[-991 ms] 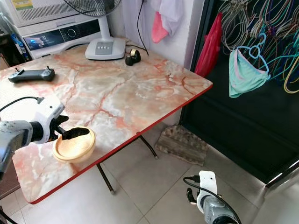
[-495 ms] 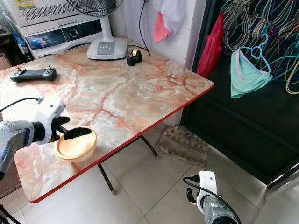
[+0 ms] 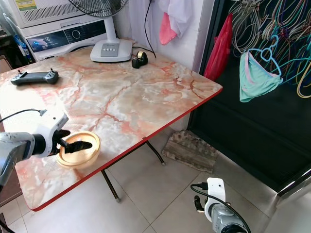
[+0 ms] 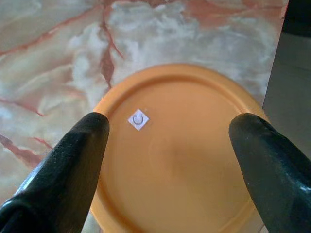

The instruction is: Restocking fridge

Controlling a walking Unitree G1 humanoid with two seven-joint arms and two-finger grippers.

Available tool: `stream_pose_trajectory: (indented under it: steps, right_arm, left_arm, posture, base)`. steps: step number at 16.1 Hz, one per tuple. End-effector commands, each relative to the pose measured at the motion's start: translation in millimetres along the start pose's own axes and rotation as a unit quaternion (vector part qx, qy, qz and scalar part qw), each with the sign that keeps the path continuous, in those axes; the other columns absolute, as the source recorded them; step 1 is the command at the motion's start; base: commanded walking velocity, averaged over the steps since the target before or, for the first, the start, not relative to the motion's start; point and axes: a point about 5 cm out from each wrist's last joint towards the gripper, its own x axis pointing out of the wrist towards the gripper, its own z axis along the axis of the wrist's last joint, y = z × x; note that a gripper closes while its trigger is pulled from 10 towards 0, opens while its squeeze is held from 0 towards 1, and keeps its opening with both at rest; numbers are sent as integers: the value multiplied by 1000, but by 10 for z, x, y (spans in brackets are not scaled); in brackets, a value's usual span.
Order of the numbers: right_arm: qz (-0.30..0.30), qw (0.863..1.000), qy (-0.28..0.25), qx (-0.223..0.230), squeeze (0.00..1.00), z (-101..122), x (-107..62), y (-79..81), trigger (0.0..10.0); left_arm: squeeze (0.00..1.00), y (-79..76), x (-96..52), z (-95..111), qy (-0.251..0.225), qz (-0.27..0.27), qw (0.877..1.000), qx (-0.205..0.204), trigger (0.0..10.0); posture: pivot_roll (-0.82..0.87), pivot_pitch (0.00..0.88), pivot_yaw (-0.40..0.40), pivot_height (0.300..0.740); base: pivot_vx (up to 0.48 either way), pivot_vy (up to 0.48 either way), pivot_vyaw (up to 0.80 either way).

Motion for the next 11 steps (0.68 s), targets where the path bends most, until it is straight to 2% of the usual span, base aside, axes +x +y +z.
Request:
stream_pose_trajectory:
  steps: [1, 11]
  right_arm:
    - [0, 1000, 4, 3, 0, 9, 1, 2, 10000]
    - [0, 1000, 5, 3, 0, 7, 0, -1, 10000]
  left_arm:
    - [0, -6, -11, -39, 12, -1, 1000, 4, 10000]
    - [0, -14, 43, -152, 18, -8, 1000, -8, 10000]
  posture:
    - [138, 0, -5, 740]
    - [132, 0, -4, 740]
  base:
    - [0, 0, 0]
    - [0, 0, 0]
